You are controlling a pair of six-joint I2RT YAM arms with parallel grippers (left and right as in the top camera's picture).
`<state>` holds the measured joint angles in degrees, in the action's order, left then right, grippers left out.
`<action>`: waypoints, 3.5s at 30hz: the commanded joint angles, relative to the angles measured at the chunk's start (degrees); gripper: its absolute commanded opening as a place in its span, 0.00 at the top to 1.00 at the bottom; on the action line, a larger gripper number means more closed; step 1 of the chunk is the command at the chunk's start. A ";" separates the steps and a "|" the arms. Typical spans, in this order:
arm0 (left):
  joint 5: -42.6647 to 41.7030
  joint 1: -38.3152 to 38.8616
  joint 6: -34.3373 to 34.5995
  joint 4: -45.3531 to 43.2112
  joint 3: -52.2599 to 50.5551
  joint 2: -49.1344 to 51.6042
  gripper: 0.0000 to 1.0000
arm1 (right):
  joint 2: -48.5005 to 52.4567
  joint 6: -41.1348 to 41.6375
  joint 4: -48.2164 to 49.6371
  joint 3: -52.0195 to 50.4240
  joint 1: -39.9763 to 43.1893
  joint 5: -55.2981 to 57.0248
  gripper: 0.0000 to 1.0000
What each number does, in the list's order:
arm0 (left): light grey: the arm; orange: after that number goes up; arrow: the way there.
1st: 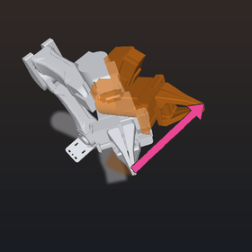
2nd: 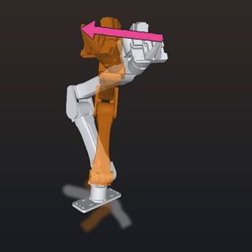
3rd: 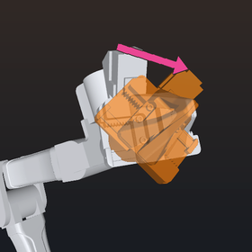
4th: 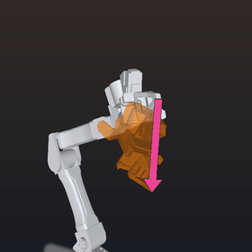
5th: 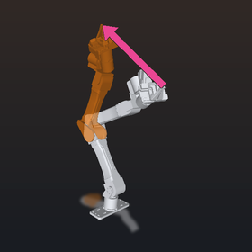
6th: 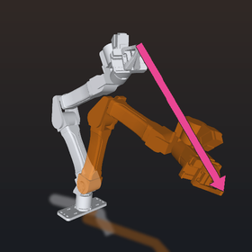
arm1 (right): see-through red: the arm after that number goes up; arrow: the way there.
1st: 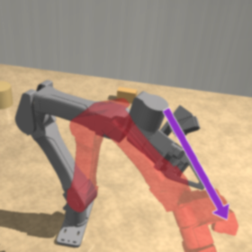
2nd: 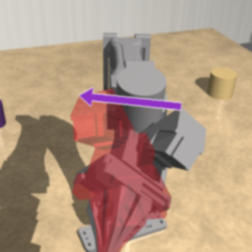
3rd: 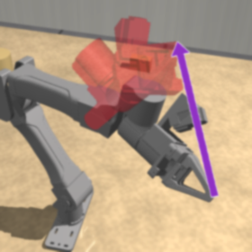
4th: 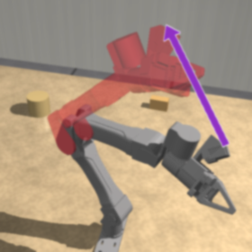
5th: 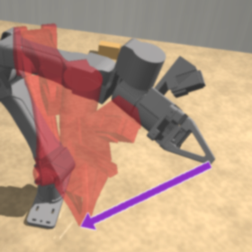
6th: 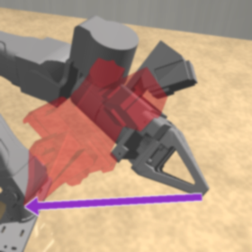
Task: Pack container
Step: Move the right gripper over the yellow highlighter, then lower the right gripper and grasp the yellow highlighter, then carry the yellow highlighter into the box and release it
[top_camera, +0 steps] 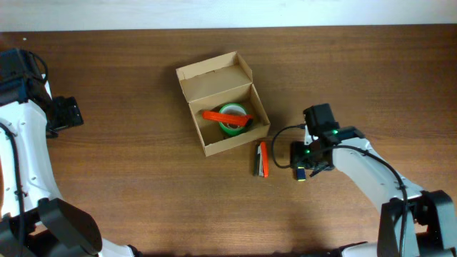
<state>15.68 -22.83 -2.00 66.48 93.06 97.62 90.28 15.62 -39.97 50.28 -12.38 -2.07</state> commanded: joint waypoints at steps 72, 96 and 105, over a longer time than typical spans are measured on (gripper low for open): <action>-0.24 -0.20 -0.87 -0.07 -0.35 -0.90 0.00 | 1.05 -37.22 -18.38 42.07 2.58 5.42 0.96; -0.24 -0.20 -0.87 -0.09 -0.35 -0.87 0.00 | 17.42 -73.57 -19.58 52.37 -24.79 10.69 0.96; -0.24 -0.20 -0.87 -0.09 -0.35 -0.87 0.00 | 24.61 -74.01 -16.59 52.37 -23.47 10.21 0.96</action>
<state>15.66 -22.83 -2.02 66.50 93.06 97.62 113.38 -57.43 -57.39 101.60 -36.49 7.70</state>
